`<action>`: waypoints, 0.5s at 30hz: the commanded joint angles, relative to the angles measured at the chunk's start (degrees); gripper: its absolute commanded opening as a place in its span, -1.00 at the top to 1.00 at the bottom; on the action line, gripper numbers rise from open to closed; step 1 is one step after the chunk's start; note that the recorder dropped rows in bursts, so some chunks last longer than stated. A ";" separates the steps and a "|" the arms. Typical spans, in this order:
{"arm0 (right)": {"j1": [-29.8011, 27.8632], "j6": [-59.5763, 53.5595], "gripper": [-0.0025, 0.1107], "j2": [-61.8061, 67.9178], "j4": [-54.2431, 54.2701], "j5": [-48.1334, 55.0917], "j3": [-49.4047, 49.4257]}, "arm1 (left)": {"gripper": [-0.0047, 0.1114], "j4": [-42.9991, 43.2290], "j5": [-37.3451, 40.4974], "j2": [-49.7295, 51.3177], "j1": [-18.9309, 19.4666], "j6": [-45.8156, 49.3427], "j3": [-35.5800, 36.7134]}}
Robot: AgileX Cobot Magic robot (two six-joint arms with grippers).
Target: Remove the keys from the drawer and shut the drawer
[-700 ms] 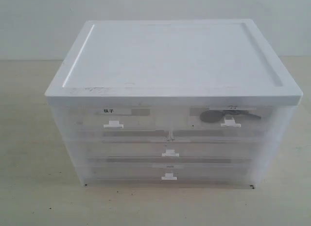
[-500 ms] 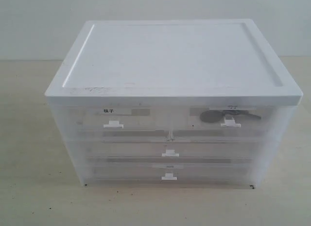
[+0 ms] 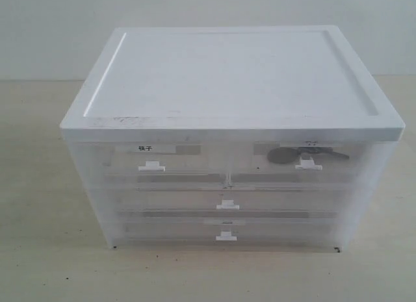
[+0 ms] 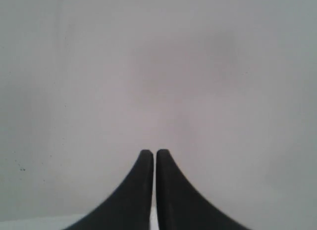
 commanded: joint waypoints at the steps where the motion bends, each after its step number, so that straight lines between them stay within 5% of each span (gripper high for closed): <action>1: 0.04 8.56 0.96 -0.24 0.02 -0.95 -0.03 | 0.84 15.84 -8.34 -0.20 -0.37 -14.13 0.19; 5: 0.04 18.08 0.96 -0.24 -1.48 -0.71 -0.03 | 0.84 35.83 -16.36 -0.20 -0.37 -28.74 -0.38; 9: 0.04 24.93 0.96 -0.24 -15.92 0.41 -2.27 | 0.84 51.61 -17.43 5.19 -0.37 -39.75 -5.11; 15: 0.04 47.54 0.96 8.28 -40.39 0.62 -10.28 | 0.84 67.12 -33.69 20.25 -0.37 -42.08 -9.16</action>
